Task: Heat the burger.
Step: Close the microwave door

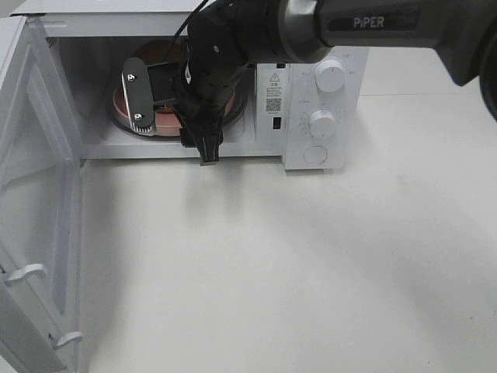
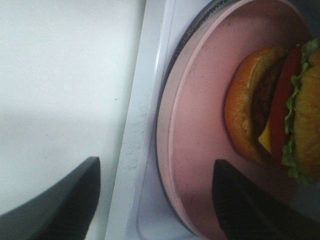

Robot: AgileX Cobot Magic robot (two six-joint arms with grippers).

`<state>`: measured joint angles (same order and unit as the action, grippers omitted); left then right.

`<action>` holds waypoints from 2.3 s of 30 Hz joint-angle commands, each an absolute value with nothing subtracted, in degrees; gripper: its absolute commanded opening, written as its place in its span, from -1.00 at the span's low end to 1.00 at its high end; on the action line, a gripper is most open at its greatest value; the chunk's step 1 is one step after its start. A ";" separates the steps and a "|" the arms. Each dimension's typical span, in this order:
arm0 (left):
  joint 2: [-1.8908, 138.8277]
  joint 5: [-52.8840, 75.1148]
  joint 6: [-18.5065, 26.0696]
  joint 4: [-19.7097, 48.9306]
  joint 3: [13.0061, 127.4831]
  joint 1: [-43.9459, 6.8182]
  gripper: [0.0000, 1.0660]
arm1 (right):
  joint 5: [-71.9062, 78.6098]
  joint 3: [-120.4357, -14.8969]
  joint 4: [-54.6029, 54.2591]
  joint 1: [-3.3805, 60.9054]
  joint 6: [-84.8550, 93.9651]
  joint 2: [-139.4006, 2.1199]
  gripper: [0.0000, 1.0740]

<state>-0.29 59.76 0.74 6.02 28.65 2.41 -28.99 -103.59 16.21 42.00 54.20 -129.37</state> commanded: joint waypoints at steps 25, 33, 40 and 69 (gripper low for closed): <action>-1.38 59.24 0.80 6.02 28.53 2.64 0.87 | -17.93 -73.40 16.62 41.94 52.43 -105.88 0.45; -1.38 59.24 0.80 6.02 28.53 2.64 0.87 | -18.68 -66.41 16.62 41.94 43.26 -99.75 0.46; -1.38 59.24 0.80 6.02 28.53 2.64 0.87 | -25.55 -64.34 16.62 41.88 29.74 -95.86 0.44; -1.38 59.24 0.80 6.02 28.53 2.64 0.87 | -52.60 -51.39 19.02 41.88 -10.60 -75.06 0.42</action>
<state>-0.29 59.76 0.74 6.02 28.65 2.41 -52.54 -51.80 18.39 42.00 -9.40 -75.75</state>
